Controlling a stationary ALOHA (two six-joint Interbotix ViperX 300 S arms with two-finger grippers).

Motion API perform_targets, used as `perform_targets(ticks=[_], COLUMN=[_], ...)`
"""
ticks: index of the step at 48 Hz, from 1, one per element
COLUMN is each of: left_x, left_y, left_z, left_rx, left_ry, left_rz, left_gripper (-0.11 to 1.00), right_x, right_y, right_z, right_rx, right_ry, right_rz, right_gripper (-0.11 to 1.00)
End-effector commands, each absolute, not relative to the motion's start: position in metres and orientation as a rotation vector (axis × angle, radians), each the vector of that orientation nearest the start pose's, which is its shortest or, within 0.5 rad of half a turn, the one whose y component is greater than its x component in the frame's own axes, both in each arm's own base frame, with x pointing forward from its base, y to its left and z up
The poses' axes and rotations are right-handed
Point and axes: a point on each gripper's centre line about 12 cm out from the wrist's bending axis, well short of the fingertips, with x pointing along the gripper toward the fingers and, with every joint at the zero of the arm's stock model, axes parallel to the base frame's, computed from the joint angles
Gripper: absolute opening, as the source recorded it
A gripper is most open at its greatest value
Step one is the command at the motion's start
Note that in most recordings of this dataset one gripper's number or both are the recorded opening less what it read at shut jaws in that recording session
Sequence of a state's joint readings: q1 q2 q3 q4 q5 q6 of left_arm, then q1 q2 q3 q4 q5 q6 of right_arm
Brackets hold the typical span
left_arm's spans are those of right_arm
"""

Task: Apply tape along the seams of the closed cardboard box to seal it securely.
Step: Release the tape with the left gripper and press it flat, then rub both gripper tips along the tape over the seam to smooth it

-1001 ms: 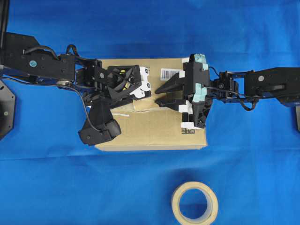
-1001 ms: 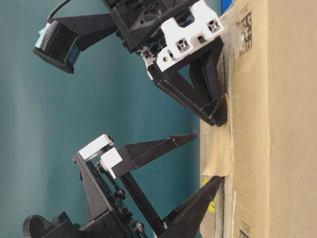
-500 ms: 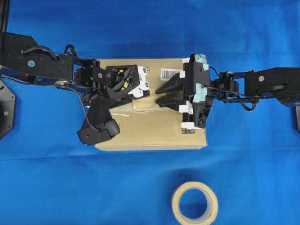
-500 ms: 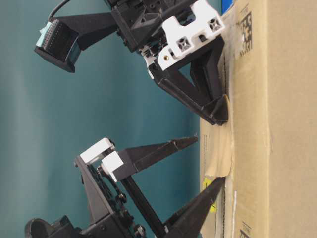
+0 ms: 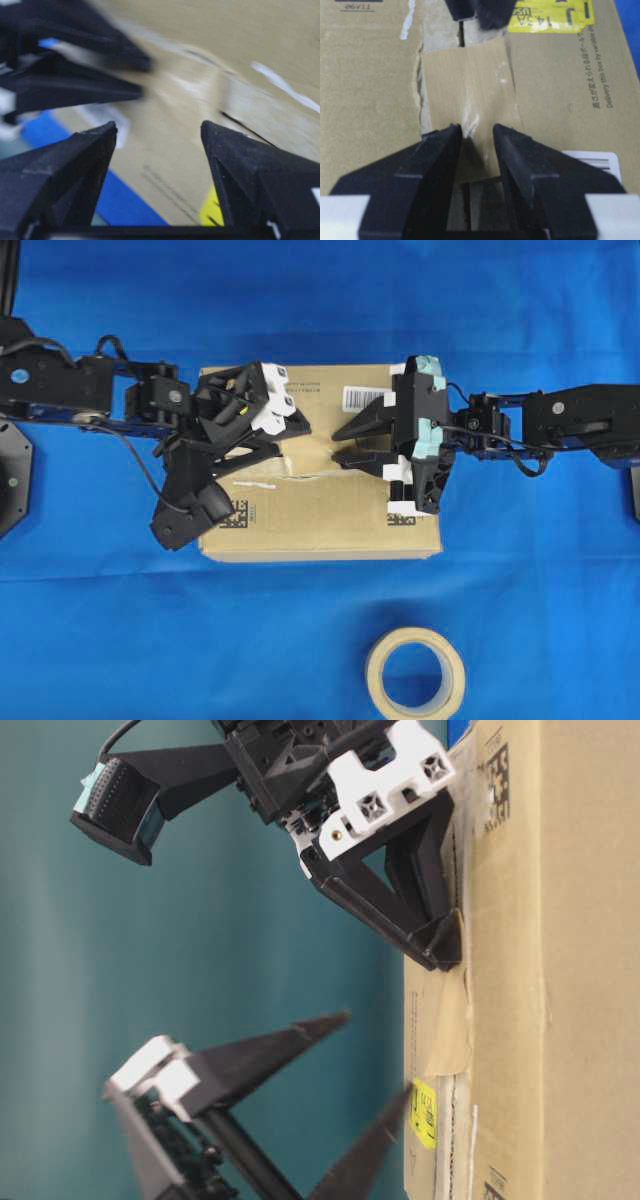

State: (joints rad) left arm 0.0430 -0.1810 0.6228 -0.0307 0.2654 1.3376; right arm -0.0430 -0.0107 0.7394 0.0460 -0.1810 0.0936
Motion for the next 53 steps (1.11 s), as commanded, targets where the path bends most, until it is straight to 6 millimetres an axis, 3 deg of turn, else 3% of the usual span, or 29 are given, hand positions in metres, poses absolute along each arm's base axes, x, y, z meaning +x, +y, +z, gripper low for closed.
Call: perform_targets(ticks=[1, 9, 19, 26, 29, 34, 37, 53], left_x=[0.366, 0.361, 0.358, 0.359, 0.359, 0.362, 0.364, 0.381], left_y=[0.012, 0.011, 0.011, 0.011, 0.009, 0.004, 0.002, 0.004], left_z=[0.251, 0.263, 0.271, 0.264, 0.258, 0.244, 0.236, 0.206], left_rx=[1.176, 0.925, 0.557, 0.289, 0.241, 0.205, 0.19, 0.16], left_ry=[0.498, 0.392, 0.318, 0.311, 0.31, 0.292, 0.281, 0.28], left_rz=[-0.31, -0.166, -0.058, -0.013, -0.009, -0.014, -0.017, -0.003], left_gripper=[0.65, 0.62, 0.61, 0.54, 0.4, 0.13, 0.01, 0.0], right_x=[0.377, 0.37, 0.364, 0.365, 0.367, 0.37, 0.374, 0.401], right_y=[-0.015, -0.012, -0.012, -0.02, -0.025, -0.029, -0.03, -0.033], right_z=[0.173, 0.189, 0.229, 0.24, 0.24, 0.234, 0.227, 0.198], right_rx=[0.146, 0.144, 0.13, 0.135, 0.136, 0.137, 0.137, 0.142], right_ry=[0.536, 0.492, 0.348, 0.249, 0.233, 0.24, 0.256, 0.317], right_rz=[-0.082, -0.072, -0.062, -0.08, -0.094, -0.104, -0.108, -0.115], right_gripper=[0.44, 0.44, 0.43, 0.39, 0.31, 0.03, 0.0, 0.0])
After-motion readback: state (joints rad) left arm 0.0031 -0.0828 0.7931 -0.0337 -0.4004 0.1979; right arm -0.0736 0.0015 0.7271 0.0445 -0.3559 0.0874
